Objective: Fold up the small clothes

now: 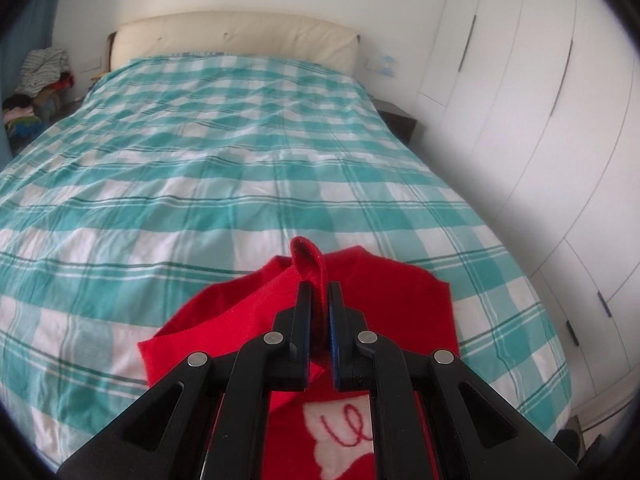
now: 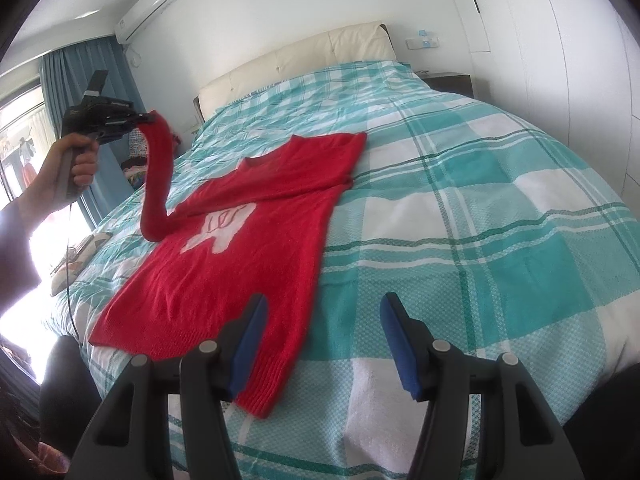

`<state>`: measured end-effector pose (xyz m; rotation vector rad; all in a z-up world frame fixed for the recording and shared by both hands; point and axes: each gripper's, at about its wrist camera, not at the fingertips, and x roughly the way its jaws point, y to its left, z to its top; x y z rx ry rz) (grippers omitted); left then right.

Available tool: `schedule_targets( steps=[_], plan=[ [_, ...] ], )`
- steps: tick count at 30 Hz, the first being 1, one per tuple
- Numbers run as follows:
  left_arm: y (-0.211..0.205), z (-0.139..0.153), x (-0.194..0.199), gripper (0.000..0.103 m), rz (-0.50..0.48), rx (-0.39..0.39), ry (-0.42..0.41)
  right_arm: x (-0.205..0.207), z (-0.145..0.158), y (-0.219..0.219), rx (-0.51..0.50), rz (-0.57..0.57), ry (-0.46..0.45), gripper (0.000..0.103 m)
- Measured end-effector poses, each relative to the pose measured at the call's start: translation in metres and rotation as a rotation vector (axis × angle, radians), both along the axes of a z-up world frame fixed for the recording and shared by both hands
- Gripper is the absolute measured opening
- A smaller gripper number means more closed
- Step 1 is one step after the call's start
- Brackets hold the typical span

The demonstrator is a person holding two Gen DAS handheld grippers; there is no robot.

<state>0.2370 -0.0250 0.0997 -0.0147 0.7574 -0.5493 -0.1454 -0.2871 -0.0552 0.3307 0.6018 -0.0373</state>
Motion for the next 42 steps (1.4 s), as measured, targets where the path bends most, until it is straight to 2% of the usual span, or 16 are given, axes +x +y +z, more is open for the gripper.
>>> schedule_targets(
  steps=[8,15,19,26,27,30,31,33,35,37,38,39,42],
  plan=[
    [-0.069,-0.031,0.0,0.006,-0.098,0.004,0.061,-0.001,-0.001,-0.007,0.032,-0.012,-0.006,0.058],
    [-0.098,-0.067,0.001,0.006,-0.125,0.04,0.109,-0.002,-0.003,-0.013,0.06,-0.025,-0.007,0.058],
    [-0.114,-0.082,-0.003,0.006,-0.138,0.072,0.106,0.0,-0.005,-0.016,0.075,-0.029,0.002,0.058],
    [-0.139,-0.109,-0.01,0.008,-0.183,0.118,0.135,0.001,-0.005,-0.014,0.064,-0.032,0.006,0.058],
    [-0.141,-0.114,-0.01,0.015,-0.18,0.138,0.142,0.001,-0.006,-0.014,0.061,-0.03,0.009,0.058],
    [-0.144,-0.121,-0.016,0.05,-0.169,0.153,0.148,0.003,-0.007,-0.014,0.059,-0.029,0.015,0.058],
    [-0.142,-0.12,-0.018,0.055,-0.17,0.144,0.145,0.003,-0.007,-0.014,0.059,-0.031,0.014,0.058],
    [-0.138,-0.117,-0.023,0.056,-0.18,0.13,0.154,0.002,-0.006,-0.015,0.059,-0.035,0.011,0.058],
    [-0.125,-0.11,-0.029,0.063,-0.182,0.104,0.165,0.002,-0.006,-0.017,0.062,-0.042,0.004,0.058],
    [-0.1,-0.101,-0.038,0.076,-0.162,0.089,0.147,0.0,-0.003,-0.02,0.066,-0.05,-0.005,0.058],
    [-0.084,-0.097,-0.042,0.078,-0.147,0.086,0.13,0.0,-0.002,-0.022,0.075,-0.052,-0.011,0.058],
    [-0.065,-0.093,-0.047,0.082,-0.121,0.091,0.109,0.0,-0.001,-0.025,0.089,-0.05,-0.015,0.058],
    [-0.003,-0.089,-0.054,0.083,0.009,0.154,0.052,0.013,0.008,-0.032,0.115,-0.017,0.002,0.058]
  ],
)
